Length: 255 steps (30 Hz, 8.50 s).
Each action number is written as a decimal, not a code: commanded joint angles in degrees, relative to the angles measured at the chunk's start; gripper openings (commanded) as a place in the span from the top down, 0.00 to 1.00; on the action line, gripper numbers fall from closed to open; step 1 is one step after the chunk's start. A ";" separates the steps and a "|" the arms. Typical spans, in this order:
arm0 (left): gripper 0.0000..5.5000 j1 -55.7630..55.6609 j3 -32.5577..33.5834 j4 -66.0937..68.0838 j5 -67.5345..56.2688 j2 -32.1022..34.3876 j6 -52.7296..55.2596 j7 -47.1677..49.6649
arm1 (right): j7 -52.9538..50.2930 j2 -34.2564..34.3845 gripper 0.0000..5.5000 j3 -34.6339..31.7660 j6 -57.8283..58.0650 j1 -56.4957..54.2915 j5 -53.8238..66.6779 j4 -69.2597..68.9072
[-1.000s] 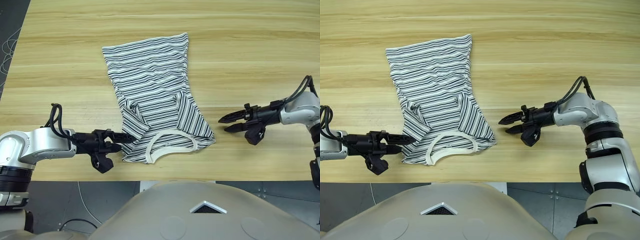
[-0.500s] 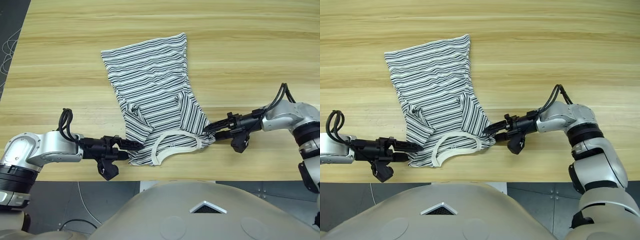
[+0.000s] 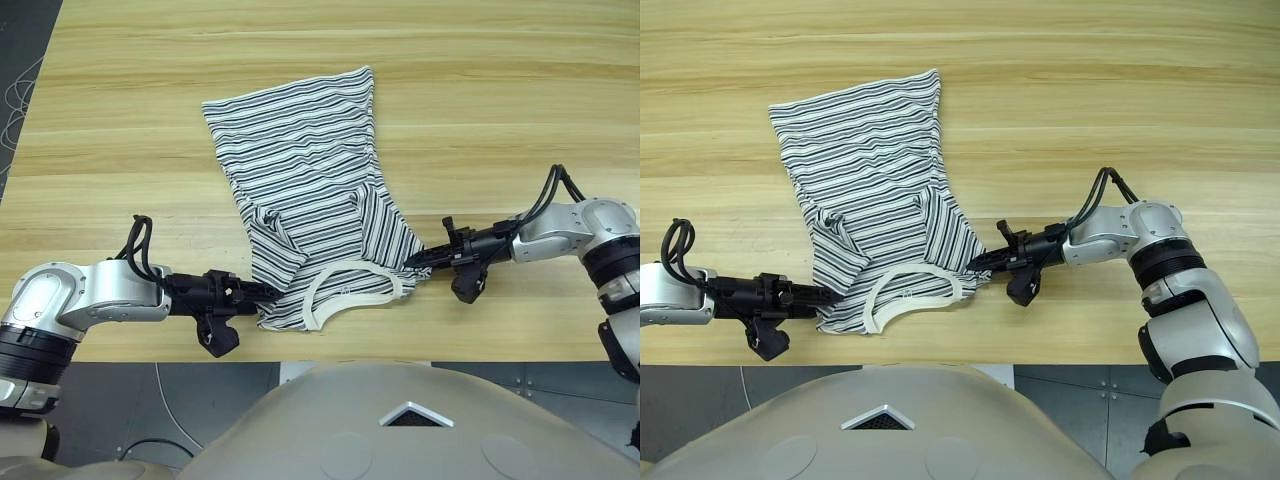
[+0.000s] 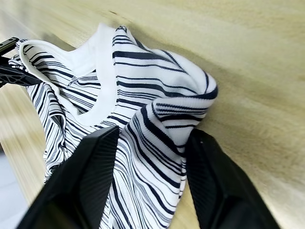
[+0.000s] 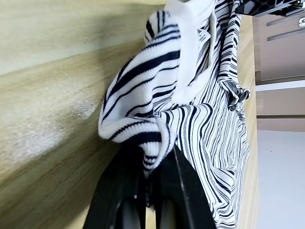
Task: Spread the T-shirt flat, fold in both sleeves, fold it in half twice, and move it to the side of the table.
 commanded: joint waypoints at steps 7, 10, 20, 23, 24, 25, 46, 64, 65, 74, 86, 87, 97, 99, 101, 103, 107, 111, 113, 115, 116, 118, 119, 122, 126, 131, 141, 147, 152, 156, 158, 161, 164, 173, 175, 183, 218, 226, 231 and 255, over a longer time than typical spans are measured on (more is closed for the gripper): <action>0.90 -3.28 -3.43 -2.45 -3.08 -0.13 3.39 -3.68 | 2.49 -1.84 0.98 2.50 2.56 0.86 0.42 -2.50; 0.98 -3.75 -4.63 -2.64 -4.37 0.02 5.41 -5.50 | 3.50 -2.11 0.98 2.76 2.67 0.73 2.26 -3.60; 0.98 -13.69 -6.22 -5.25 -21.08 -0.41 29.12 -24.13 | 16.73 -6.62 0.98 6.41 9.82 0.40 29.17 -8.87; 0.98 -17.95 -6.26 -7.91 -28.27 -0.06 41.00 -34.23 | 24.31 -8.78 0.98 7.68 16.48 1.24 41.53 -12.76; 0.98 -18.94 -6.12 -8.58 -29.89 -0.06 44.45 -36.75 | 27.43 -9.48 0.98 8.01 19.31 1.77 46.02 -14.39; 0.98 -19.16 -6.30 -9.27 -32.25 0.72 47.08 -40.02 | 31.04 -10.46 0.98 8.25 22.84 2.63 50.49 -16.64; 0.98 -7.69 -0.42 -10.83 -55.59 7.50 33.11 -50.12 | 62.51 -27.27 0.98 -8.36 82.44 27.29 91.99 -62.28; 0.98 -28.75 4.82 11.68 -54.40 -8.96 38.55 -44.68 | 54.83 -2.02 0.98 -18.48 69.06 5.51 68.05 -28.17; 0.98 -29.44 5.03 12.75 -54.07 -9.53 38.26 -44.51 | 54.64 -1.50 0.98 -18.61 68.51 4.82 67.07 -26.58; 0.98 -36.67 5.35 23.23 -47.13 -15.40 37.55 -38.09 | 51.39 3.34 0.98 -20.27 65.30 -1.28 61.65 -16.28; 0.98 -41.25 2.47 39.60 -36.53 -21.62 37.29 -30.83 | 43.34 10.73 0.98 -18.71 57.35 -11.72 50.37 4.89; 0.98 -41.68 2.19 41.89 -35.56 -22.02 36.88 -29.93 | 42.62 11.44 0.98 -18.56 56.58 -13.05 49.42 8.08; 0.89 -53.82 2.55 69.05 -28.22 -31.19 40.87 -10.87 | 31.81 18.90 0.89 -16.20 52.82 -20.09 39.82 30.94; 0.83 -56.53 3.67 72.46 -27.61 -32.51 43.29 -2.83 | 26.80 20.10 0.82 -16.21 54.34 -20.85 38.21 32.95; 0.83 -57.65 3.53 74.28 -26.32 -32.54 44.88 1.95 | 22.77 20.68 0.82 -16.44 56.46 -21.50 37.11 34.36; 0.83 -57.65 3.19 75.01 -25.59 -32.31 44.73 2.97 | 19.37 20.72 0.82 -16.82 57.89 -22.06 36.29 35.19; 0.83 -56.67 3.11 75.18 -25.18 -31.77 43.32 1.03 | 18.80 20.28 0.82 -20.61 62.08 -23.59 38.98 36.17; 0.83 -56.44 3.25 75.13 -24.86 -31.01 42.70 1.01 | 17.96 19.75 0.82 -20.27 63.11 -23.54 37.10 36.08; 0.83 -56.42 3.40 75.01 -24.86 -30.62 42.44 1.16 | 18.00 19.44 0.82 -19.95 64.23 -23.37 36.36 36.07; 0.83 -56.39 3.45 74.81 -24.80 -30.39 41.97 1.29 | 19.10 19.34 0.82 -19.74 64.89 -23.05 35.89 35.76; 0.83 -56.41 3.50 74.71 -24.82 -30.38 41.76 1.49 | 19.50 19.45 0.82 -19.90 64.94 -22.95 35.95 35.48; 0.83 -56.46 3.31 74.14 -24.67 -30.61 40.85 1.97 | 18.77 19.57 0.82 -20.02 64.81 -23.00 35.66 34.95; 0.83 -56.30 2.92 73.44 -24.37 -30.93 39.89 2.17 | 18.13 19.76 0.82 -20.41 64.68 -23.10 35.89 34.59; 0.83 -55.56 2.31 70.61 -24.37 -32.04 36.66 0.59 | 15.82 20.13 0.82 -22.04 63.09 -23.58 37.19 33.06; 0.83 -55.03 2.23 67.47 -24.73 -32.69 34.90 -0.74 | 11.02 20.19 0.82 -23.95 61.27 -24.86 37.98 32.08; 0.83 -48.83 -0.94 58.69 -23.74 -32.63 33.39 -5.71 | 11.17 20.68 0.82 -24.03 59.92 -25.30 37.97 31.79; 0.83 -36.91 -4.79 42.48 -20.24 -29.08 37.97 -9.58 | 16.45 25.06 0.82 -21.47 60.99 -22.84 36.81 33.41; 0.83 -43.40 -9.75 55.01 -10.92 -31.25 35.66 -0.09 | 15.76 25.22 0.82 -18.87 62.99 -20.86 33.84 35.30; 0.83 -48.47 -21.20 68.14 4.20 -33.01 36.39 15.21 | 16.75 22.76 0.82 -16.81 62.58 -19.68 31.47 34.80; 0.83 -51.53 -30.35 74.67 13.98 -34.88 37.65 26.64 | 24.76 20.79 0.82 -13.00 61.98 -16.02 29.73 26.82; 0.83 -53.77 -33.81 75.79 17.49 -35.63 37.66 32.08 | 31.09 19.26 0.82 -12.31 66.71 -11.34 31.53 13.53; 0.83 -57.23 -38.29 76.43 22.08 -36.50 37.16 39.15 | 43.60 15.69 0.82 -11.52 81.99 -1.42 36.48 -16.24; 0.83 -60.51 -42.95 75.66 26.99 -36.87 35.86 46.05 | 53.36 11.21 0.82 -9.96 95.40 4.48 39.15 -38.64; 0.83 -68.60 -47.46 70.49 32.23 -41.50 30.72 62.63 | 69.41 6.67 0.82 -9.28 133.27 5.52 63.18 -68.20; 0.83 -68.84 -47.91 71.24 32.58 -42.36 30.27 64.15 | 66.86 7.73 0.82 -11.91 136.15 3.48 65.90 -68.37; 0.83 -69.47 -43.72 74.25 26.95 -40.28 27.90 61.69 | 49.76 9.12 0.82 -20.08 120.07 -10.01 60.60 -40.89; 0.83 -61.37 -38.35 77.55 17.57 -42.83 30.71 37.84 | 71.71 -3.67 0.82 -0.09 106.96 7.68 54.16 -51.27; 0.83 -60.61 -40.36 74.36 19.43 -42.45 22.17 40.60 | 68.36 -3.02 0.82 -2.32 107.01 6.93 54.73 -49.27; 0.83 -63.32 -37.72 73.18 17.44 -39.03 20.31 42.35 | 70.57 -2.01 0.82 -14.03 111.82 2.02 67.31 -47.91; 0.54 -12.84 -4.63 23.50 -1.07 0.90 4.67 23.35 | 26.56 -10.59 0.46 -27.57 0.87 11.05 21.24 -2.41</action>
